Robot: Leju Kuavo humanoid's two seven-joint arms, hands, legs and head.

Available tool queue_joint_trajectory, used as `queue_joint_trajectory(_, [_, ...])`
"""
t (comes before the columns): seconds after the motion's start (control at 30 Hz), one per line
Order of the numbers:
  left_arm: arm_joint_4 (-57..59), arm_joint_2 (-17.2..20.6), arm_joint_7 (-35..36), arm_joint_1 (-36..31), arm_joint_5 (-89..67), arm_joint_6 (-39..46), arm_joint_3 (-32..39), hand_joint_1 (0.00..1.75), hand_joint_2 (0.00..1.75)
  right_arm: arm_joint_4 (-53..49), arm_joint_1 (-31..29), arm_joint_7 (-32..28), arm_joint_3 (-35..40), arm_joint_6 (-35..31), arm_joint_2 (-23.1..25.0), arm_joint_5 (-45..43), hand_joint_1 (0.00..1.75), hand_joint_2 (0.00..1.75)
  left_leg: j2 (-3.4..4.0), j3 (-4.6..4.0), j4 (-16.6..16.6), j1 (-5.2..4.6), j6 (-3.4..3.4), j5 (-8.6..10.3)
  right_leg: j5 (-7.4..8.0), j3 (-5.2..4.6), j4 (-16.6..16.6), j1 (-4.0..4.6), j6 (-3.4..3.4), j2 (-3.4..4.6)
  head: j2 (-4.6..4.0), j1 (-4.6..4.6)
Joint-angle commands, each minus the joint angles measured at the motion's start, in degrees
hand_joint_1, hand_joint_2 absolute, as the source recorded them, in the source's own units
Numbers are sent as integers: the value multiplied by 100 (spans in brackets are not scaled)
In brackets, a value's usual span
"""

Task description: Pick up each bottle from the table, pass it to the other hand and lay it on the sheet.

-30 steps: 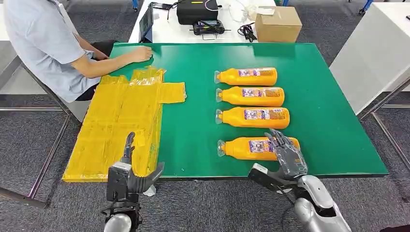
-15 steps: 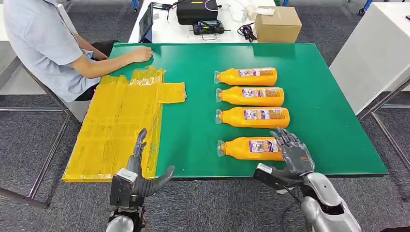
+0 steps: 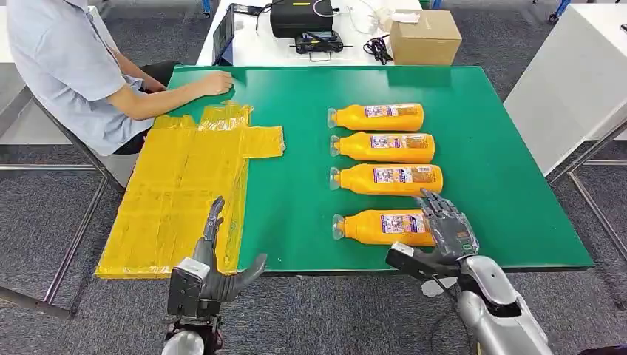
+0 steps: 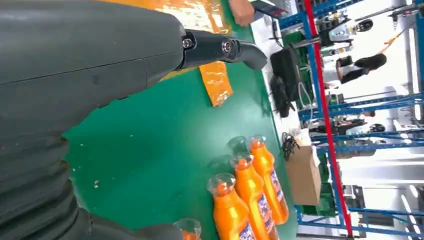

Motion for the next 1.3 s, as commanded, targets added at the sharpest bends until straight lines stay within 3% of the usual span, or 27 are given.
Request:
queue_joint_trajectory(0.03, [-20, 318, -59, -56, -54, -66, -267, 0, 175, 1005, -689, -79, 390, -68, 268, 61, 0, 175, 32, 11, -7, 12, -16, 0, 12, 3, -11, 13, -21, 30, 0, 0])
queue_joint_trajectory(0.93, [-192, 354, -19, 20, -44, -32, -231, 0, 175, 1032, -711, -28, 421, 88, 253, -39, 0, 175, 22, 4, -2, 13, -16, 1, 10, -1, -8, 14, -23, 20, 0, 0])
queue_joint_trajectory(1.3, [-218, 353, 71, 113, -63, 58, -103, 0, 175, 1058, -572, 445, 479, 525, -279, 96, 0, 175, 3, 2, -2, 6, -10, 1, 4, 2, -6, 7, -15, 2, 0, 0])
